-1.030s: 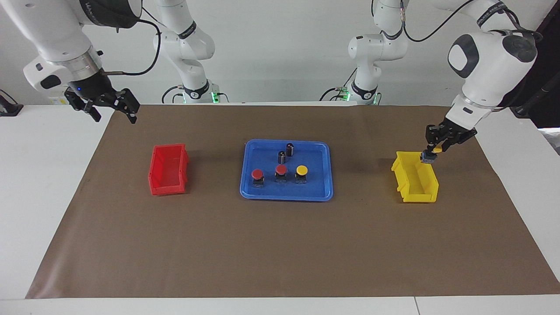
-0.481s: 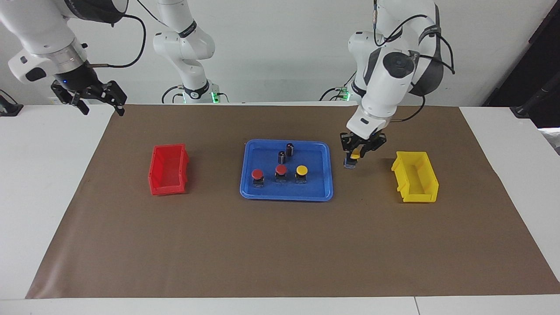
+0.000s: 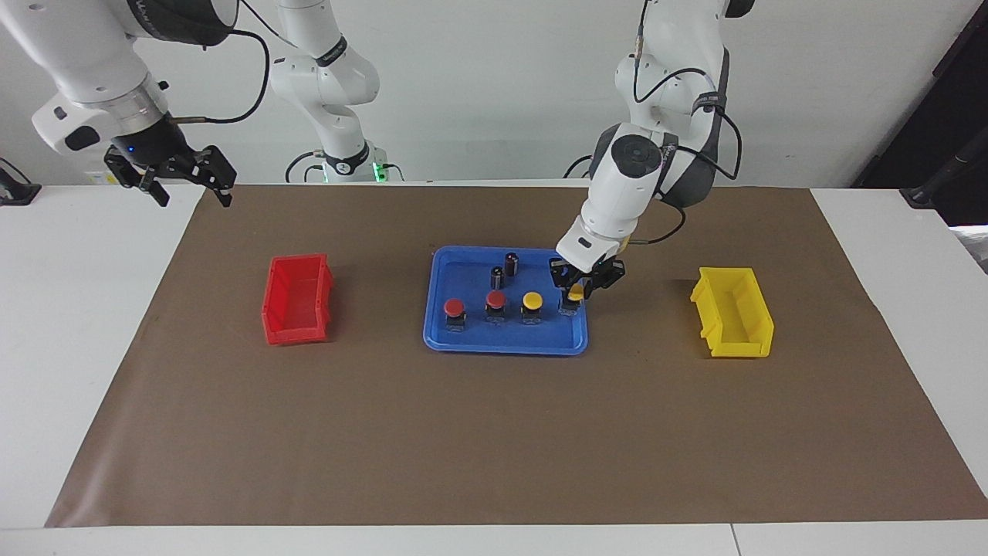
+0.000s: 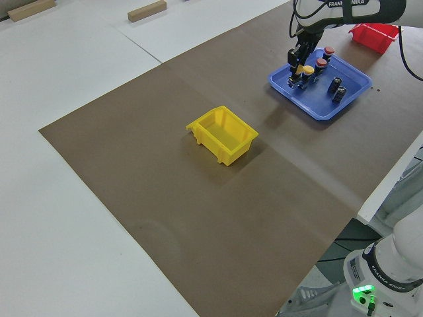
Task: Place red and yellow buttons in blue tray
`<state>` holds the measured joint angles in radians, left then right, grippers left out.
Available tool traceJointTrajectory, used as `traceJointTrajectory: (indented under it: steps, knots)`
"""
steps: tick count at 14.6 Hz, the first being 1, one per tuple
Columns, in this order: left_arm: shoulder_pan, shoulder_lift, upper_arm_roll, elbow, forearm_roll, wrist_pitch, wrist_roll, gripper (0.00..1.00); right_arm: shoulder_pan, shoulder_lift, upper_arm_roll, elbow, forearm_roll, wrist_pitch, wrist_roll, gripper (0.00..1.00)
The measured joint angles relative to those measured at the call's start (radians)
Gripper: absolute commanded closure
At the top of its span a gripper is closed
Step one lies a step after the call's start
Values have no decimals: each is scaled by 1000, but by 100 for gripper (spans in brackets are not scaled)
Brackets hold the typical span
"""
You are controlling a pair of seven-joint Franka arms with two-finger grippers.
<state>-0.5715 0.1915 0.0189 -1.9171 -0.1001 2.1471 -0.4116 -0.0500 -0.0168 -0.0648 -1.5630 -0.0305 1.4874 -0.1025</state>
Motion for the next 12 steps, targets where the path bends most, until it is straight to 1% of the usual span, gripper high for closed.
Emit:
traceJointTrajectory:
  steps: [4, 5, 7, 8, 10, 11, 12]
  knots:
    - [-12, 19, 0, -27, 0, 48, -1, 98, 0, 0, 0, -2, 0, 0, 0, 0]
    - [-14, 25, 0, -31, 0, 55, -1, 87, 0, 0, 0, -2, 0, 0, 0, 0]
    - [-14, 34, 0, -32, 0, 65, -1, 36, 0, 0, 0, -2, 0, 0, 0, 0]
    - [-14, 35, 0, -32, 0, 67, -2, 20, 1, 0, 1, -3, 0, 0, 0, 0]
    - [-14, 35, 0, -32, 0, 68, -9, 7, 5, 0, 2, -3, 0, 0, 0, 0]
    - [-14, 35, 0, -31, 0, 68, -12, 2, 7, 0, 3, -3, 0, 0, 0, 0]
    - [-14, 34, 1, -29, 0, 61, -13, 0, 8, 0, 3, -3, 0, 0, 0, 0]
